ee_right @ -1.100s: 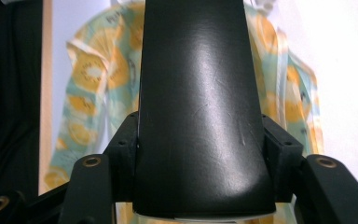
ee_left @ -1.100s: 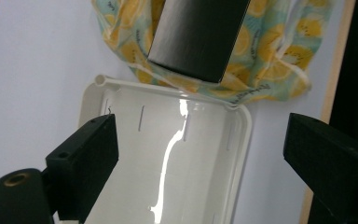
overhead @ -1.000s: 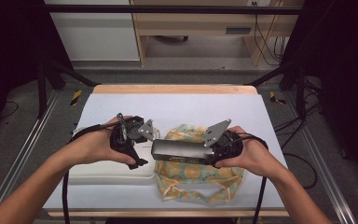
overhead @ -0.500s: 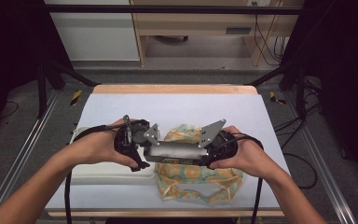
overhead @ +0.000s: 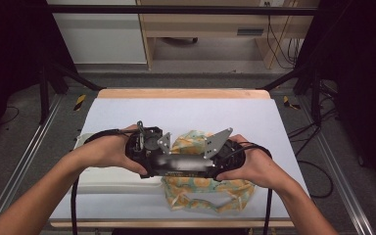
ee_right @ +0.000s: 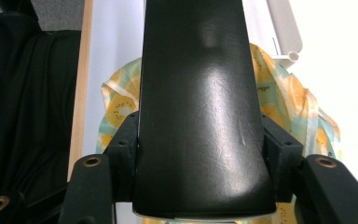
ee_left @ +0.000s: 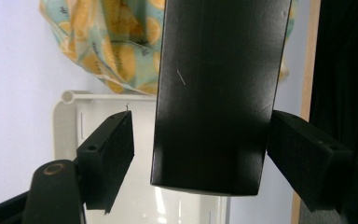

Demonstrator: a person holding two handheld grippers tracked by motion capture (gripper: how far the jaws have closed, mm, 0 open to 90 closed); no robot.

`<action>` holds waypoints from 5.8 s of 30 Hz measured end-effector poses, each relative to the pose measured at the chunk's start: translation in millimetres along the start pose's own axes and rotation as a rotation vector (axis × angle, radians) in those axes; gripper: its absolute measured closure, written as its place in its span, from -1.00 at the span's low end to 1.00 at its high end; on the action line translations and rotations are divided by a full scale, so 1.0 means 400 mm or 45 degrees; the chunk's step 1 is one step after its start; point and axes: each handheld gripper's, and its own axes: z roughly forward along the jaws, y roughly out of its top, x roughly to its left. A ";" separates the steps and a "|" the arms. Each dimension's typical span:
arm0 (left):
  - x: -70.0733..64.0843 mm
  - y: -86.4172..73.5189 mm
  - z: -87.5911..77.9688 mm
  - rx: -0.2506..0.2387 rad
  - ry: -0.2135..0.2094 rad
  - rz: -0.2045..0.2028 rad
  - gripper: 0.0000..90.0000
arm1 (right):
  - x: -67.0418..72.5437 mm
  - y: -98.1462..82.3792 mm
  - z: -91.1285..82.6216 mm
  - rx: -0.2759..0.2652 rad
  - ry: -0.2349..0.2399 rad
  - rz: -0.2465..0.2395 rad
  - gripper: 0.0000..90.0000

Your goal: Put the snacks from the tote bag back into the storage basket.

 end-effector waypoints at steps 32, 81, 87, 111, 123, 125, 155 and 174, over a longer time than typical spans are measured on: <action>-0.006 0.001 0.038 0.112 -0.036 0.103 -0.17 | 0.000 0.015 0.002 -0.002 0.030 0.034 -0.03; 0.014 -0.059 0.044 0.109 -0.026 0.037 -0.03 | 0.018 -0.066 -0.049 -0.033 -0.127 0.308 -0.82; 0.026 -0.087 0.020 0.091 -0.005 0.012 -0.03 | 0.029 -0.141 -0.081 -0.076 -0.261 0.487 -0.82; 0.044 -0.178 -0.048 0.084 0.051 -0.050 -0.03 | 0.122 -0.316 -0.096 -0.221 -0.613 0.834 -0.84; 0.056 -0.246 -0.063 0.076 0.084 -0.092 -0.03 | 0.157 -0.412 -0.083 -0.311 -0.781 1.006 -0.83; 0.058 -0.259 -0.063 0.073 0.087 -0.101 -0.03 | 0.161 -0.426 -0.079 -0.307 -0.812 1.013 -0.82; 0.078 -0.393 0.020 0.075 0.055 -0.109 -0.03 | 0.193 -0.531 -0.051 -0.312 -0.951 1.203 -0.87; 0.070 -0.398 0.065 0.070 0.011 -0.063 -0.03 | 0.195 -0.541 -0.053 -0.302 -0.962 1.209 -0.86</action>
